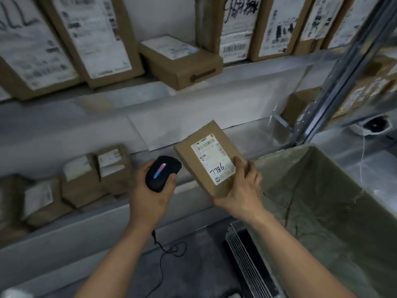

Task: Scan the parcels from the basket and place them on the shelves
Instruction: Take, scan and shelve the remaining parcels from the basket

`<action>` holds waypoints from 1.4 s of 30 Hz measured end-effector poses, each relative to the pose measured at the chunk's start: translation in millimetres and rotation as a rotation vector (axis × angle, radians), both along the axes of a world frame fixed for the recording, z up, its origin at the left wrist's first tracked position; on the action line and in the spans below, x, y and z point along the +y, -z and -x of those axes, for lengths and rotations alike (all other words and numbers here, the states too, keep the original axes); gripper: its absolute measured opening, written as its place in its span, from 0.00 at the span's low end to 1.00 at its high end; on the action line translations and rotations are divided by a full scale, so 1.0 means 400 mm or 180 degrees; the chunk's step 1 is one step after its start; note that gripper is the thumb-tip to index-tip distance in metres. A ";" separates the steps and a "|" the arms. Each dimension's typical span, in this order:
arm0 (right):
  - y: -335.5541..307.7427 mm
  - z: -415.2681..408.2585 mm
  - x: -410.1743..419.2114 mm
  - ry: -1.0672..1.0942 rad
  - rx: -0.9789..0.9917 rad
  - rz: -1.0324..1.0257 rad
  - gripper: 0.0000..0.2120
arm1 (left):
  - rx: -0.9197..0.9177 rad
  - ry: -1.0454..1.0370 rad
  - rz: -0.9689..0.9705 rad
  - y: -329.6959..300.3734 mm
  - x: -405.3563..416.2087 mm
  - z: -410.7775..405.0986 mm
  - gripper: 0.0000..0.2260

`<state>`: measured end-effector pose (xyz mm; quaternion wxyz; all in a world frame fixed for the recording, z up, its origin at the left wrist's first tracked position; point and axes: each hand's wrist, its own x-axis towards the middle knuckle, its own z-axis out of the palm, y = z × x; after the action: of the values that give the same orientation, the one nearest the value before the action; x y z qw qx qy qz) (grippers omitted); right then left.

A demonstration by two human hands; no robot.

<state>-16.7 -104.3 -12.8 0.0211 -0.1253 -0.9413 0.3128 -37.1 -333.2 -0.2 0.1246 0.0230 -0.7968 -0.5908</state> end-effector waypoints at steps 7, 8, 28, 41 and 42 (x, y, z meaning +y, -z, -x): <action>-0.012 0.041 -0.189 -0.0302 0.0081 -0.0085 0.65 | -0.0039 -0.0244 -0.0165 -0.001 -0.151 -0.039 0.25; -0.012 0.043 -0.206 -0.0346 0.0099 -0.0098 0.65 | -0.0031 -0.0269 -0.0163 -0.004 -0.167 -0.044 0.24; 0.060 0.118 -0.368 -0.0129 -0.0442 -0.0142 0.60 | -0.0101 -0.0533 -0.0036 0.020 -0.314 -0.077 0.22; 0.119 0.243 -0.454 0.0194 -0.0668 -0.0189 0.53 | -0.0303 -0.0560 -0.0083 0.028 -0.308 -0.036 0.30; 0.117 0.252 -0.456 0.0171 -0.0739 -0.0185 0.53 | -0.0346 -0.0543 -0.0061 0.030 -0.310 -0.032 0.29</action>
<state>-117.3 -286.9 -59.6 -0.0761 -0.1852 -0.9423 0.2681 -24.1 -457.4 -12.1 0.1307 0.1239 -0.7918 -0.5836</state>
